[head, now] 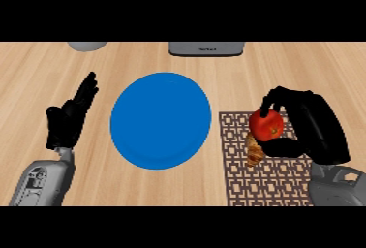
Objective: Pick the tomato from the placemat and place it in the plate
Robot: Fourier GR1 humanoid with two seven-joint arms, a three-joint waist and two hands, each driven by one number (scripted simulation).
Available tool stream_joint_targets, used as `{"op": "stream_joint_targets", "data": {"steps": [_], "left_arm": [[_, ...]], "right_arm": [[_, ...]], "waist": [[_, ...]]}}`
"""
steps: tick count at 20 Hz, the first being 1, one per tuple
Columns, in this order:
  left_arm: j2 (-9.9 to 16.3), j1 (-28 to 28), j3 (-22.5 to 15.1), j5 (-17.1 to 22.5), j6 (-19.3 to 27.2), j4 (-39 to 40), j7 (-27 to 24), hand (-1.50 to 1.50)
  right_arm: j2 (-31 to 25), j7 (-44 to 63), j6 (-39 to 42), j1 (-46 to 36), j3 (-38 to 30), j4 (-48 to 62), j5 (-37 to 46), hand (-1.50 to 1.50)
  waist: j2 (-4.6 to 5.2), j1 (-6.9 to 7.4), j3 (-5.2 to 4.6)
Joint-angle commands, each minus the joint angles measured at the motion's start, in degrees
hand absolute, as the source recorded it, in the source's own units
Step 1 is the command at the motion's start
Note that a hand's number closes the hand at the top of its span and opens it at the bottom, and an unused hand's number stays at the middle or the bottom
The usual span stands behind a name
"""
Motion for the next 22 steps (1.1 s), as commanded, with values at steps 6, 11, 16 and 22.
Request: {"op": "stream_joint_targets", "data": {"steps": [6, 11, 16, 22], "left_arm": [[-0.22, 2.15, 0.21, -0.52, -0.25, -2.03, -0.92, 0.00], [-1.98, -3.31, 0.03, -1.47, 0.83, 3.13, -0.05, 0.00], [-1.70, -0.72, -0.81, -0.99, -0.86, -1.28, 1.21, 0.00], [-2.07, -4.30, -0.37, -1.90, -0.07, 2.65, 0.33, 0.00]], "right_arm": [[12.94, 8.88, 2.81, -14.80, 6.02, 11.43, 1.36, 1.50], [14.21, 12.56, -4.90, -22.09, 12.80, 23.49, -3.19, 1.50], [14.30, 11.15, -13.52, -30.43, 16.41, 39.63, -7.61, 1.50], [14.33, 18.09, -17.89, -34.83, 28.00, 51.62, -6.28, 1.50]], "waist": [[0.17, 1.03, 0.01], [0.40, 0.99, 0.01], [0.38, 1.60, 0.03], [0.59, 2.29, 0.01]]}}
